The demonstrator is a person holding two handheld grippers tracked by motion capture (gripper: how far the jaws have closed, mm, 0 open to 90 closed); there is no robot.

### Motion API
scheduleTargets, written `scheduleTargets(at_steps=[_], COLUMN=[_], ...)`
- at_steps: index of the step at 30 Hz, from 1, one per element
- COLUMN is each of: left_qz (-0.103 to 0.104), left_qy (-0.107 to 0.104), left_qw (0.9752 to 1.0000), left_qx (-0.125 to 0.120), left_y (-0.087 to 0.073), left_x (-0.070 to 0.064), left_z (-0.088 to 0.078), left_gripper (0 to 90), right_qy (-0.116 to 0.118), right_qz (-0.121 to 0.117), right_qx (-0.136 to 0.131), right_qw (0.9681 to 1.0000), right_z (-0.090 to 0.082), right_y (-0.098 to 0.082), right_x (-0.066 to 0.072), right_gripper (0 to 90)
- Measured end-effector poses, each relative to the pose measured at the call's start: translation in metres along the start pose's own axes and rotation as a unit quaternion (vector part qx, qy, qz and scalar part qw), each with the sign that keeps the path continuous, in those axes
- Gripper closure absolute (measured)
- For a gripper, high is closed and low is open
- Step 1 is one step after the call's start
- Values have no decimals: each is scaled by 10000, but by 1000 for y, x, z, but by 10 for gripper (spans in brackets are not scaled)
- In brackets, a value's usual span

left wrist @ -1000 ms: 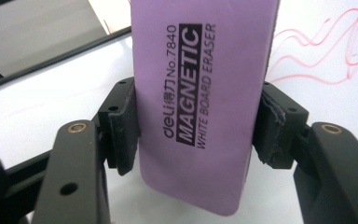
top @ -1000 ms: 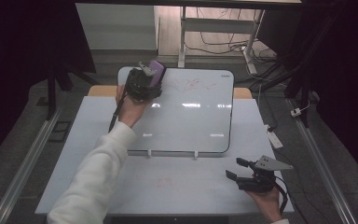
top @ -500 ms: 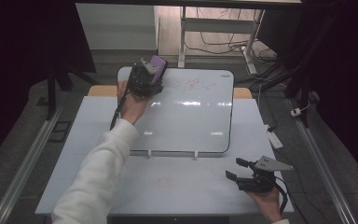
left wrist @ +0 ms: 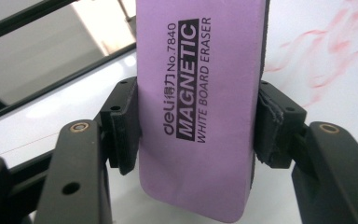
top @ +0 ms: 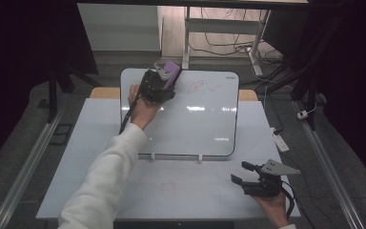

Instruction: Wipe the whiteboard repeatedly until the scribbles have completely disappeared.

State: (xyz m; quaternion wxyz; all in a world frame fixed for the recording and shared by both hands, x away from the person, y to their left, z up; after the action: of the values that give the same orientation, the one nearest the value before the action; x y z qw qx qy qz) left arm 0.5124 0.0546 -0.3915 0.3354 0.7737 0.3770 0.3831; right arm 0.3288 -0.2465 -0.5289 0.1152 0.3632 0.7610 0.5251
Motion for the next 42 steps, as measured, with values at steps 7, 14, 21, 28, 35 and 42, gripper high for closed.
scheduleTargets(at_steps=[7, 14, 21, 28, 35, 42], left_qz=[-237, -664, -291, -193, -542, -288], left_qy=[36, 13, -413, -232, -125, -519], left_qw=[9997, 9975, 9979, 9988, 9976, 9971], left_qx=[-89, -238, -399, -387, -411, -485], left_y=[1, 6, 25, 28, 24, 36], left_x=[14, 35, -10, -1, 28, -16], left_z=[-5, -5, 6, 4, -1, 9], left_gripper=[409, 410, 409, 410, 410, 409], right_qy=[-8, -20, -18, -26, -38, -40], right_qz=[16, 4, 19, 34, 19, 10], right_qx=[-11, -36, -33, -32, -40, -36], right_qw=[10000, 10000, 10000, 10000, 10000, 10000], right_z=[0, -2, -1, -2, -3, -3], right_y=[0, 1, 1, 0, 0, 0], right_x=[-1, -1, -2, -3, -3, -2], right_gripper=[272, 272, 273, 274, 274, 274])
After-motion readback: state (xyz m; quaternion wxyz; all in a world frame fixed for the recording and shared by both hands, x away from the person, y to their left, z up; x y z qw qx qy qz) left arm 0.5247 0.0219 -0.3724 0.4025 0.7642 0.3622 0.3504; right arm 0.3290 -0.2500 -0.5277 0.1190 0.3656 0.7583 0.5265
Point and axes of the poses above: each handheld gripper's, and its own axes: z roughly forward along the jaws, y roughly out of its top, x roughly to its left, the point moved 8 cm from there along z, roughly forward along the jaws, and after that the axes turned 7 degrees about z, right-handed, at the moved point
